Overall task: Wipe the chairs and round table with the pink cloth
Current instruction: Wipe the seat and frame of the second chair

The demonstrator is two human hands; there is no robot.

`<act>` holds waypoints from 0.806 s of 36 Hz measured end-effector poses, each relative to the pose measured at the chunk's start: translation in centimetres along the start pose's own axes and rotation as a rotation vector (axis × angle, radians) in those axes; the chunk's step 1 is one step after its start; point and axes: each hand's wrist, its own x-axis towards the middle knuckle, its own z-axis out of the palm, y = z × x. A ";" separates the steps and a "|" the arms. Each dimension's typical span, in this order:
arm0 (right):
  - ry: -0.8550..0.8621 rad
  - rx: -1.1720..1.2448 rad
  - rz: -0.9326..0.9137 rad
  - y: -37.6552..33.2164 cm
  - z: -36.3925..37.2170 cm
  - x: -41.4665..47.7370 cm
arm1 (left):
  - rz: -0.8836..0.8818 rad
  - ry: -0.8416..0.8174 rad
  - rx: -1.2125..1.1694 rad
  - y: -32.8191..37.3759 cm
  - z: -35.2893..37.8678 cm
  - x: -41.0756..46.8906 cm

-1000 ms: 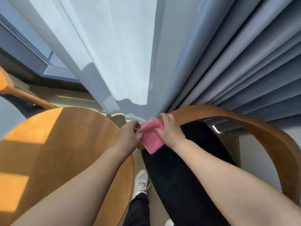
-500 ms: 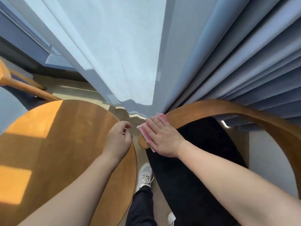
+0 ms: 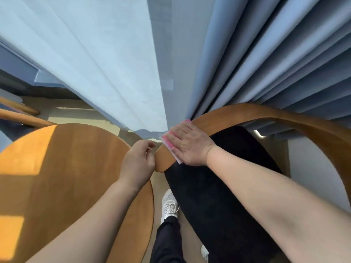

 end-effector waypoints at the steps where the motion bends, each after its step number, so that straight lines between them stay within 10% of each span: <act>1: 0.011 0.003 0.014 0.2 0.1 -0.1 | 0.012 -0.010 0.015 0.3 0.1 0.2; 29: 0.151 0.123 0.325 9.2 1.3 -5.8 | 0.521 -0.145 0.303 6.2 8.0 4.8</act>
